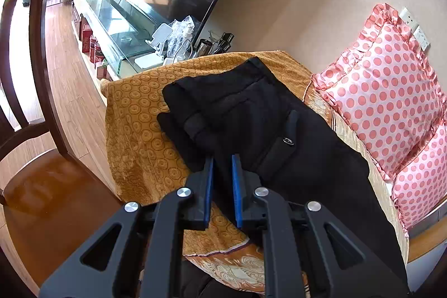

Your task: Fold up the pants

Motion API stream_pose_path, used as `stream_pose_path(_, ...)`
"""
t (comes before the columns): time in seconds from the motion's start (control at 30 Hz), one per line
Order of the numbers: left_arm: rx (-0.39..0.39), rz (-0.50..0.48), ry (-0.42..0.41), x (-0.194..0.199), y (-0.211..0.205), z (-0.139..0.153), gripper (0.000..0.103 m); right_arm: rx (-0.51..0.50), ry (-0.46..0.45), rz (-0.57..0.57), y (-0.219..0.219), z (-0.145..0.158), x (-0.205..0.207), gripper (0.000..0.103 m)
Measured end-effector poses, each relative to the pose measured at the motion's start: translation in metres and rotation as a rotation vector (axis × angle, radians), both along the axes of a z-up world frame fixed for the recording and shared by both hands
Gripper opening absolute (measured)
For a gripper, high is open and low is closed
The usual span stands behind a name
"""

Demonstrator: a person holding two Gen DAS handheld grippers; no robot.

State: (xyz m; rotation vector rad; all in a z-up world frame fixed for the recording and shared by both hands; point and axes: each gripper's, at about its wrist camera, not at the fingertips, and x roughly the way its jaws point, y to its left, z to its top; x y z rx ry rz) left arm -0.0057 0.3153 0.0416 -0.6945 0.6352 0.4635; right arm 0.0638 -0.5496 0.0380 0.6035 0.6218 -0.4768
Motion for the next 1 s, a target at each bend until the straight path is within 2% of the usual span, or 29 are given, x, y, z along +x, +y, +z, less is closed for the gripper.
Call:
stream_pose_path(0.03, 0.001, -0.002, -0.003, -0.001, 0.0, 0.0, 0.013, 0.033, 0.023, -0.008, -0.003, -0.01, -0.003, 0.004)
stream_pose_path(0.13, -0.004, -0.007, -0.002, 0.0, 0.001, 0.0, 0.013, 0.098, 0.007, -0.014, -0.008, -0.028, -0.015, 0.005)
stream_pose_path(0.2, 0.004, -0.017, 0.001, 0.0, 0.001, 0.002, 0.015, 0.076, 0.023, -0.01, -0.005, -0.026, -0.021, 0.014)
stream_pose_path(0.23, 0.01, -0.023, -0.002, -0.001, 0.001, 0.004, 0.021, 0.067, 0.03, -0.01, -0.004, -0.022, -0.023, 0.02)
stream_pose_path(0.27, 0.022, -0.022, -0.004, -0.003, 0.001, 0.007, 0.033, 0.058, 0.038, -0.023, -0.005, -0.019, -0.027, 0.036)
stream_pose_path(0.3, 0.044, -0.012, -0.007, -0.007, 0.0, 0.01, 0.041, 0.028, 0.058, -0.068, -0.005, -0.014, -0.033, 0.051)
stream_pose_path(0.33, 0.071, 0.003, -0.015, -0.011, -0.001, 0.014, 0.053, -0.012, 0.063, -0.125, -0.006, -0.007, -0.042, 0.073)
stream_pose_path(0.4, 0.134, 0.024, -0.036, -0.021, -0.005, 0.024, 0.058, -0.113, 0.045, -0.192, -0.003, 0.01, -0.055, 0.073)
stream_pose_path(0.43, 0.164, 0.02, -0.045, -0.024, -0.009, 0.029, 0.061, -0.166, 0.029, -0.186, 0.003, 0.021, -0.056, 0.072)
stream_pose_path(0.5, 0.201, -0.02, -0.073, -0.027, -0.023, 0.039, 0.067, -0.254, -0.031, -0.056, 0.032, 0.044, -0.046, 0.067)
stream_pose_path(0.53, 0.208, -0.061, -0.091, -0.026, -0.033, 0.042, 0.071, -0.275, -0.064, 0.055, 0.054, 0.055, -0.034, 0.067)
stream_pose_path(0.6, 0.225, -0.169, -0.107, -0.017, -0.057, 0.044, 0.079, -0.247, -0.118, 0.32, 0.103, 0.069, -0.002, 0.067)
stream_pose_path(0.7, 0.271, -0.337, -0.113, -0.001, -0.103, 0.039, 0.082, -0.167, -0.225, 0.73, 0.193, 0.083, 0.047, 0.066)
stream_pose_path(0.77, 0.33, -0.427, -0.108, 0.007, -0.132, 0.034, 0.085, -0.161, -0.218, 0.955, 0.26, 0.087, 0.078, 0.065)
stream_pose_path(0.83, 0.403, -0.468, -0.113, 0.01, -0.154, 0.028, 0.087, -0.145, -0.185, 1.151, 0.326, 0.086, 0.108, 0.059)
stream_pose_path(0.9, 0.442, -0.479, -0.12, 0.013, -0.166, 0.022, 0.089, -0.124, -0.147, 1.268, 0.378, 0.083, 0.135, 0.055)
stream_pose_path(1.0, 0.422, -0.494, -0.126, 0.019, -0.17, 0.012, 0.09, -0.143, -0.073, 1.387, 0.443, 0.07, 0.172, 0.053)
